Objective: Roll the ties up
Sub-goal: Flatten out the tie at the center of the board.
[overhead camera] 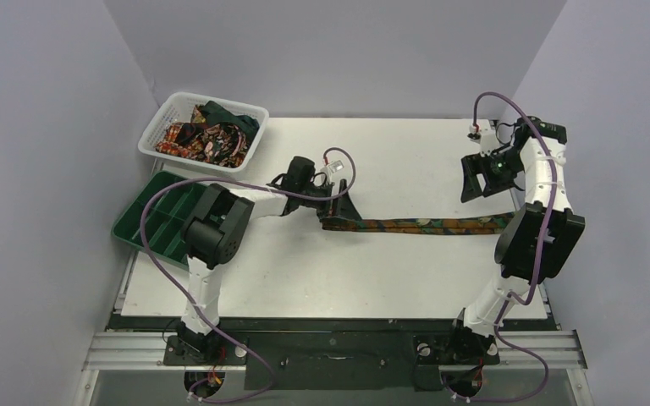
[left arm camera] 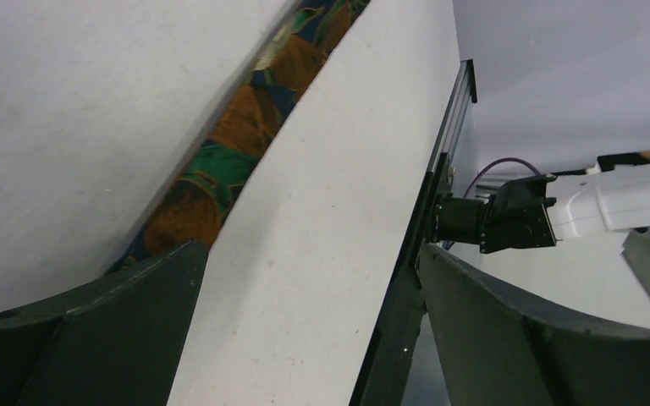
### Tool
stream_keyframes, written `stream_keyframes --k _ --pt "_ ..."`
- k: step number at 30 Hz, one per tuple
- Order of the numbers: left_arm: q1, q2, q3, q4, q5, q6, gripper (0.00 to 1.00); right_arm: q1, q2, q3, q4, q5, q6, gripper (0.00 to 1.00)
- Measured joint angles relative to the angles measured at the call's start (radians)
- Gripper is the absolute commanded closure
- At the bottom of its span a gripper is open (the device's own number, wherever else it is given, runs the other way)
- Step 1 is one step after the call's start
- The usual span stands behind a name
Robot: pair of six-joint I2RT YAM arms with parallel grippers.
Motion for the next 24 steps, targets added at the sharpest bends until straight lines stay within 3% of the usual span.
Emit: stream_keyframes --k 7,11,16,24 --pt "0.067 0.102 -0.055 0.184 0.119 -0.182 0.03 -0.009 0.0 -0.023 -0.023 0.001 0.001 0.3" --pt "0.076 0.11 -0.058 0.216 0.145 -0.197 0.03 -0.012 0.0 -0.033 -0.025 0.002 -0.009 0.32" --pt "0.062 0.047 -0.048 0.079 0.104 -0.026 0.03 0.022 -0.006 -0.079 0.006 0.024 -0.073 0.33" --pt "0.051 -0.235 -0.055 -0.077 -0.09 0.341 0.03 0.267 -0.019 -0.193 0.136 0.109 -0.25 0.34"
